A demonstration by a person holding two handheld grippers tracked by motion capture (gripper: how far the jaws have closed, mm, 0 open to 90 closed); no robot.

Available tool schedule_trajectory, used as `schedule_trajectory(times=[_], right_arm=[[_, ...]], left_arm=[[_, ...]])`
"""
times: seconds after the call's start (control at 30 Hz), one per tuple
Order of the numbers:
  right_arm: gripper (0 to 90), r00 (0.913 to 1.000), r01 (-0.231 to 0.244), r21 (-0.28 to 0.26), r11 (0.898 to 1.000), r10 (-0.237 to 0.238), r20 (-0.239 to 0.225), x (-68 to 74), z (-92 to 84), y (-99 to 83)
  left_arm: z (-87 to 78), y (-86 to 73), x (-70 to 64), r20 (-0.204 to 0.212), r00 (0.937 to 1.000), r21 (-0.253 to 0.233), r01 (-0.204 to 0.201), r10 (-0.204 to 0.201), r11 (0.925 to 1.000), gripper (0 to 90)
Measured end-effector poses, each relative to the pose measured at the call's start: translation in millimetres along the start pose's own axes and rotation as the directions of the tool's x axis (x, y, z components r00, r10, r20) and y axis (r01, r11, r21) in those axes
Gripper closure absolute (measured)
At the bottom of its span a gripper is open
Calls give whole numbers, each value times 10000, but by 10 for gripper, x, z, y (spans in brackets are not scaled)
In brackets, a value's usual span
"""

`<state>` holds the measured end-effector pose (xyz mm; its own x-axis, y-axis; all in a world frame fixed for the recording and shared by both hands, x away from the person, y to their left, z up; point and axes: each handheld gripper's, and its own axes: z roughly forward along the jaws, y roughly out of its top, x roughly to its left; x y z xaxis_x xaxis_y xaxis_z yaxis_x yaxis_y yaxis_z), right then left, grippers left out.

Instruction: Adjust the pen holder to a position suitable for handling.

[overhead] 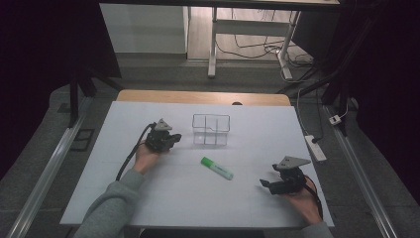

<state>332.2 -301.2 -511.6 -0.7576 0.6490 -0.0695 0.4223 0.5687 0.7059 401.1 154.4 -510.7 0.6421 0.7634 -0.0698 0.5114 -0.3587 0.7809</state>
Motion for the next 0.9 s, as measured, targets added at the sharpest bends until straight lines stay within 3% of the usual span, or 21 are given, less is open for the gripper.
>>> schedule_trajectory(times=[0.23,0.4,0.9], right_arm=[[214,10000,-13,-36,10000,13,10,0,-2,4],[214,10000,-22,-48,10000,22,15,0,0,5],[218,10000,-3,-94,10000,3,-40,-15,8,17]], left_arm=[[-187,-65,-41,171,9997,-129,-146,148,9998,629],[-312,-148,-93,220,9993,-40,-291,292,9996,523],[-692,-498,-212,-87,9996,206,-274,276,9994,398]])
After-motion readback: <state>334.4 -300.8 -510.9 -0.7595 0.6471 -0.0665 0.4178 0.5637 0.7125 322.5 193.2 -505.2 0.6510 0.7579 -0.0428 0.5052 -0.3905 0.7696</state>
